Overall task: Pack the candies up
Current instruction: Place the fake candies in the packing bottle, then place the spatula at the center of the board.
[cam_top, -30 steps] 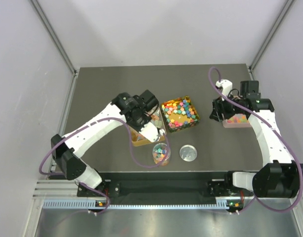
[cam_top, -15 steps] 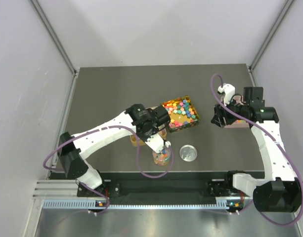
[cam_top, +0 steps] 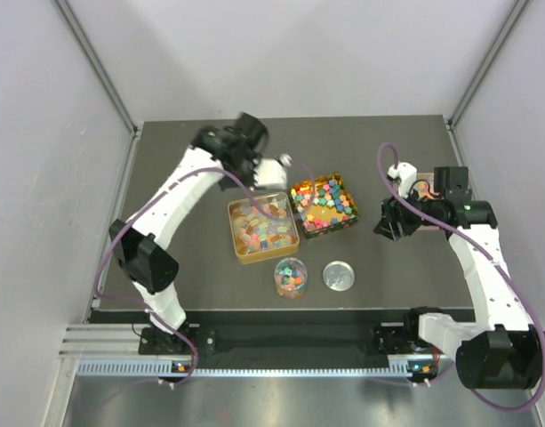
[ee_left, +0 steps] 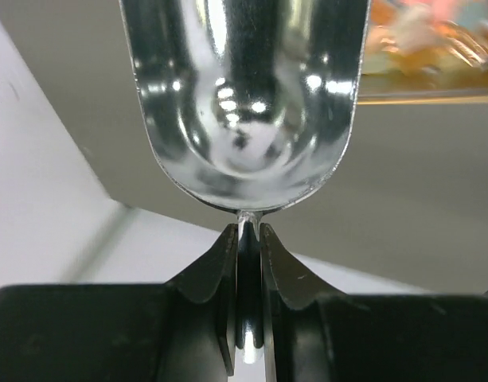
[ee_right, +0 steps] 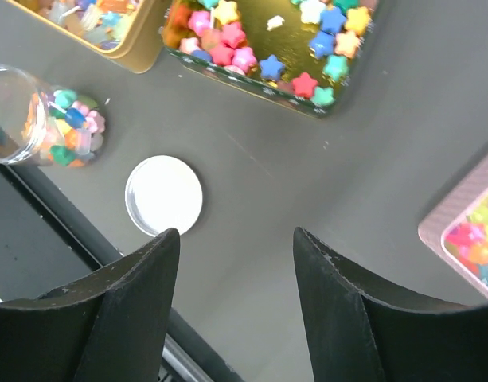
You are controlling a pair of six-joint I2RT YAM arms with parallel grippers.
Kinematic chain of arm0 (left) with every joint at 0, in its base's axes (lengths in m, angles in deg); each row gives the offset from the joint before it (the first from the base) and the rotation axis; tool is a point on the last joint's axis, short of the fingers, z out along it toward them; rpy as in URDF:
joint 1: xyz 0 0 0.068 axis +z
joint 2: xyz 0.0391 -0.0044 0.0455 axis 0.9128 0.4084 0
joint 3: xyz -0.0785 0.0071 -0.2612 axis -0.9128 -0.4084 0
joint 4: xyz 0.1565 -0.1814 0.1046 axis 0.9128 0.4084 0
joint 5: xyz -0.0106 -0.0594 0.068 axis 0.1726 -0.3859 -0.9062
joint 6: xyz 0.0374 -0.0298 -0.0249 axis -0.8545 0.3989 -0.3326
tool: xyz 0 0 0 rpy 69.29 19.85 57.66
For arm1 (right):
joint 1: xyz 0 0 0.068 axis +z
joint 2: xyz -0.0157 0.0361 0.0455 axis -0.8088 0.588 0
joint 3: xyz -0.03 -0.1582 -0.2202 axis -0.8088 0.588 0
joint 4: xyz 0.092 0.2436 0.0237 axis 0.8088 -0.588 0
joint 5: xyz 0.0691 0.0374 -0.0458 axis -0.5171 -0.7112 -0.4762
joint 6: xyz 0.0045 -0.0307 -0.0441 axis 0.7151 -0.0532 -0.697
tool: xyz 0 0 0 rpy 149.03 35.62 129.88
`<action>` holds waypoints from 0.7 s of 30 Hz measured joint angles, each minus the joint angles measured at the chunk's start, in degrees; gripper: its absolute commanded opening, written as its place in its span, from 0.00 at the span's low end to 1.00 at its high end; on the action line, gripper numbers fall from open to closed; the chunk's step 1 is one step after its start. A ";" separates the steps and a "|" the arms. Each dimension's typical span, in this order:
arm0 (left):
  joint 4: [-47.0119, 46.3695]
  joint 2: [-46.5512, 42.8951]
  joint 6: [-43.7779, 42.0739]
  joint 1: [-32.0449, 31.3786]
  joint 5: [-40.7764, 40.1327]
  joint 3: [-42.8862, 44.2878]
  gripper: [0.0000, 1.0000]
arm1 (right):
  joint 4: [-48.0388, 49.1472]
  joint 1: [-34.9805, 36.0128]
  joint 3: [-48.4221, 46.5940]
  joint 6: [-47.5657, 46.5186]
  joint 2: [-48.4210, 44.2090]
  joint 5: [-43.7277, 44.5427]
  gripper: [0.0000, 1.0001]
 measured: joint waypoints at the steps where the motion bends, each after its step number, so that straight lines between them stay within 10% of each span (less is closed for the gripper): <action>1: -0.83 0.39 2.34 3.52 1.57 1.73 0.00 | -0.02 0.50 0.02 -0.37 0.66 -0.72 0.59; 8: -5.62 -4.02 17.38 15.19 11.21 -6.78 0.00 | 2.80 2.60 -2.19 -0.87 12.90 -1.99 0.56; 21: -6.93 -7.13 32.28 28.55 25.64 -17.81 0.00 | 2.80 6.95 -33.79 -1.25 44.72 1.07 0.55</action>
